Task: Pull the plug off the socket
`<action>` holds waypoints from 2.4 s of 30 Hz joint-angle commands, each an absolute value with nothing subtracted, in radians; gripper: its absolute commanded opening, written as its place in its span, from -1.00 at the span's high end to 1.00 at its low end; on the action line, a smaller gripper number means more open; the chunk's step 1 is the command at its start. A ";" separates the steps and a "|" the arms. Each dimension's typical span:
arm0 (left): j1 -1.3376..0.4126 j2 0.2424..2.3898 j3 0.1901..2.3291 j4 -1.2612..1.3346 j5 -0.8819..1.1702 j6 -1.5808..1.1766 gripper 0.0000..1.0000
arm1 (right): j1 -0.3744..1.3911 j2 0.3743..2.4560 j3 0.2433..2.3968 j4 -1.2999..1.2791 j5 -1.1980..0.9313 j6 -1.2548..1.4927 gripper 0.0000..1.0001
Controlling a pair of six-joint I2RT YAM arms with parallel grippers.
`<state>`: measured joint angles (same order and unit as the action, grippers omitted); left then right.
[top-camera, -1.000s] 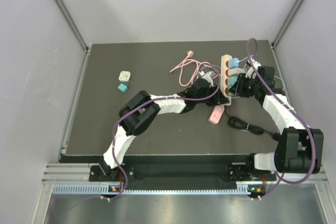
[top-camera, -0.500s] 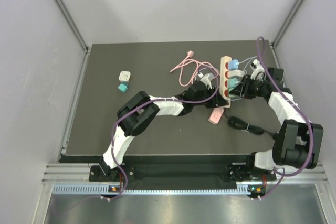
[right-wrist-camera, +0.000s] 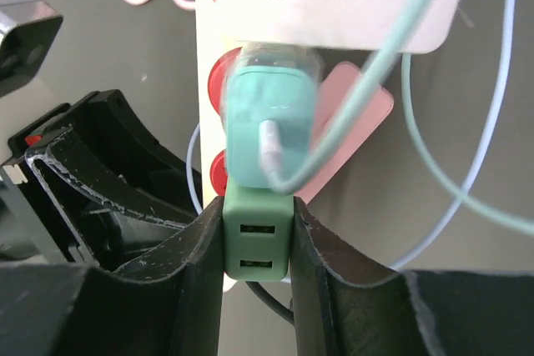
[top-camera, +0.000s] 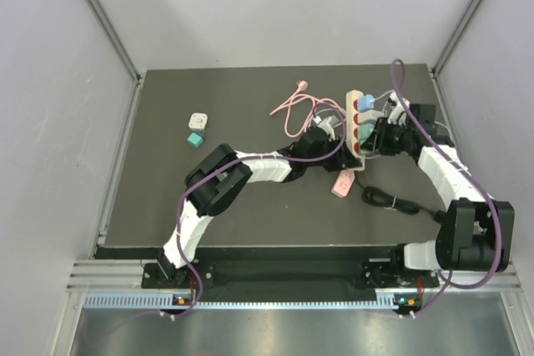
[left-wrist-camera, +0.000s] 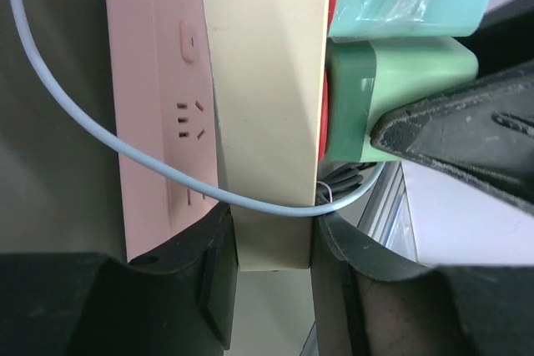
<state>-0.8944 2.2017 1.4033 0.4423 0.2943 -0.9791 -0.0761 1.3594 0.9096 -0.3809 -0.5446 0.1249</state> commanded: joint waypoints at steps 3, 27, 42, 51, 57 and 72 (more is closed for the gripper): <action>-0.865 2.189 1.466 0.382 0.226 -0.951 1.00 | 0.124 1.243 1.028 -0.310 -0.336 0.161 1.00; -0.856 2.161 1.416 0.426 0.252 -0.954 1.00 | -0.128 1.299 1.054 -0.409 -0.651 0.066 1.00; -0.847 2.174 1.425 0.413 0.253 -0.956 1.00 | 0.040 1.207 1.095 -0.448 -0.460 0.051 1.00; -0.831 2.129 1.362 0.521 0.302 -0.974 1.00 | -0.164 1.216 1.049 -0.480 -0.908 -0.144 1.00; -0.812 2.108 1.305 0.606 0.382 -1.043 1.00 | -0.166 1.200 1.028 -0.469 -0.942 -0.143 1.00; -0.759 2.097 1.244 0.568 0.476 -1.098 0.27 | -0.161 1.195 1.005 -0.475 -0.973 -0.158 1.00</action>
